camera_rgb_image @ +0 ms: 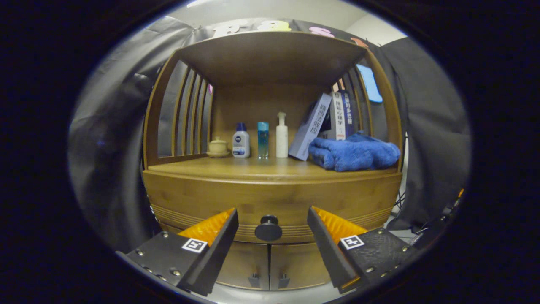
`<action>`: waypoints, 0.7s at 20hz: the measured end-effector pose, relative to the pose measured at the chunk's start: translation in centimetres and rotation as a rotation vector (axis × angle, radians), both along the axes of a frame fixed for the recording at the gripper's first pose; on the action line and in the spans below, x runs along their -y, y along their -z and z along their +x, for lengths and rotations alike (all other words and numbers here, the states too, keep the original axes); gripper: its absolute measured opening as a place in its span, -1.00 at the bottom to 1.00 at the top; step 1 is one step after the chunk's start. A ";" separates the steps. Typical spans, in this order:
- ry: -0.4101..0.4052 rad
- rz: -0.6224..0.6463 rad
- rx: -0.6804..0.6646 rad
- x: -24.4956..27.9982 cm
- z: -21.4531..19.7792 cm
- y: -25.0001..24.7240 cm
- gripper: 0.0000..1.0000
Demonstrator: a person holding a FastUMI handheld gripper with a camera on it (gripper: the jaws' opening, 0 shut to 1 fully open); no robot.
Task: Pull open the drawer, take out the items inside it, and place them on the countertop above the cabinet.
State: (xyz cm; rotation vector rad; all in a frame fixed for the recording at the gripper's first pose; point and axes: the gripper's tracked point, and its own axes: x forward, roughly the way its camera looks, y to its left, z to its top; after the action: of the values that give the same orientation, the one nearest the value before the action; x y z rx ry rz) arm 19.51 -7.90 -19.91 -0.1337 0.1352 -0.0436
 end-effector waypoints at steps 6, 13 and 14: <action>0.015 0.056 -0.096 1.1 3.5 4.2 0.68; 0.063 0.034 -0.057 0.7 3.8 3.8 0.18; 0.065 0.001 -0.036 0.4 3.7 3.7 0.18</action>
State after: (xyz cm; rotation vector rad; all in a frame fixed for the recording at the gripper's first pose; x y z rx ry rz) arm 23.16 -8.33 -23.59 -0.1293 0.1753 -0.1061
